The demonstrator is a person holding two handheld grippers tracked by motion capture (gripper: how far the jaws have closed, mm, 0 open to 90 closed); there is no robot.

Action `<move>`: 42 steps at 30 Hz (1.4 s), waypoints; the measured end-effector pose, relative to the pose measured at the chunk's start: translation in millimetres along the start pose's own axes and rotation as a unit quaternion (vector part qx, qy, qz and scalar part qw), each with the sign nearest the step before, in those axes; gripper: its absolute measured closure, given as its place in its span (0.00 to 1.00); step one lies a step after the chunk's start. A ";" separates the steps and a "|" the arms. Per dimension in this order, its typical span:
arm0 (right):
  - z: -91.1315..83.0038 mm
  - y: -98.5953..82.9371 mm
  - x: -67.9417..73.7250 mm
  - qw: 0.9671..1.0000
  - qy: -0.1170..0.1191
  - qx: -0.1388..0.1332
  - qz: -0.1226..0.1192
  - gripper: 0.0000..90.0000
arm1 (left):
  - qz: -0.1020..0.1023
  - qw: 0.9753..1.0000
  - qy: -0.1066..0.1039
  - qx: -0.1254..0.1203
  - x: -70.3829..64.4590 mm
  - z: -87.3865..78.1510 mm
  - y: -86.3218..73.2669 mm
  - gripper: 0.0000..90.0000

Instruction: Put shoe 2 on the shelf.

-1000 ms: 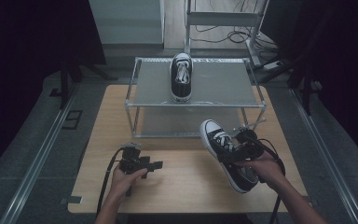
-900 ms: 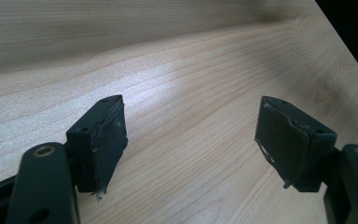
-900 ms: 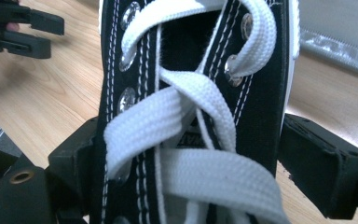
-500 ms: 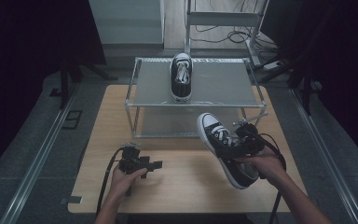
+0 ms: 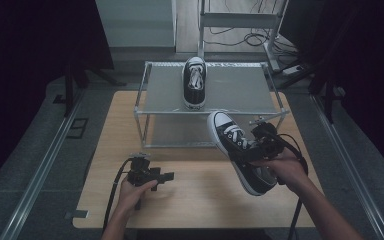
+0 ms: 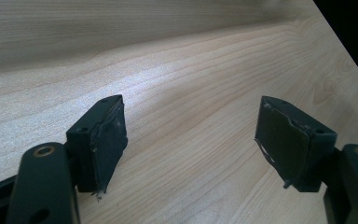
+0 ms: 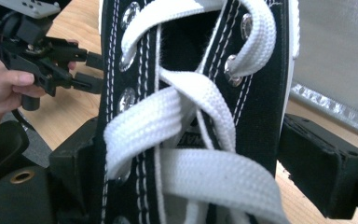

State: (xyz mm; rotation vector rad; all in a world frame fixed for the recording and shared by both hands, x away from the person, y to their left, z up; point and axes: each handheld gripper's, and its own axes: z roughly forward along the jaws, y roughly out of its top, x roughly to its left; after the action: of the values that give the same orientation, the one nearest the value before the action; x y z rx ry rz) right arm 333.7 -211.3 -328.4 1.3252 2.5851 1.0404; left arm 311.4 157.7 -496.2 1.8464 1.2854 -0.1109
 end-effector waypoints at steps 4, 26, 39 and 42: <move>-4.7 7.2 1.2 1.000 0.002 -0.006 -0.001 0.15 | 0.002 1.000 0.006 0.001 0.3 0.2 0.0 0.28; -10.3 40.2 -3.3 1.000 -0.011 -0.015 0.012 0.15 | 0.005 1.000 0.013 0.003 -0.1 0.9 -0.3 0.28; -14.9 68.7 -6.7 0.999 -0.029 -0.023 0.031 0.15 | 0.005 1.000 0.011 0.003 0.7 -0.4 0.0 0.28; -14.3 76.3 -7.9 0.999 -0.033 -0.024 0.036 0.15 | 0.005 1.000 0.011 0.003 0.7 -0.4 -0.1 0.28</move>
State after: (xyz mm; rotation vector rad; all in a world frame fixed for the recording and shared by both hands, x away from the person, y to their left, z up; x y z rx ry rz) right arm 387.3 -194.1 -274.4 1.4273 2.4672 1.0437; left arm 311.5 158.5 -496.4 1.8636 1.2921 -0.0909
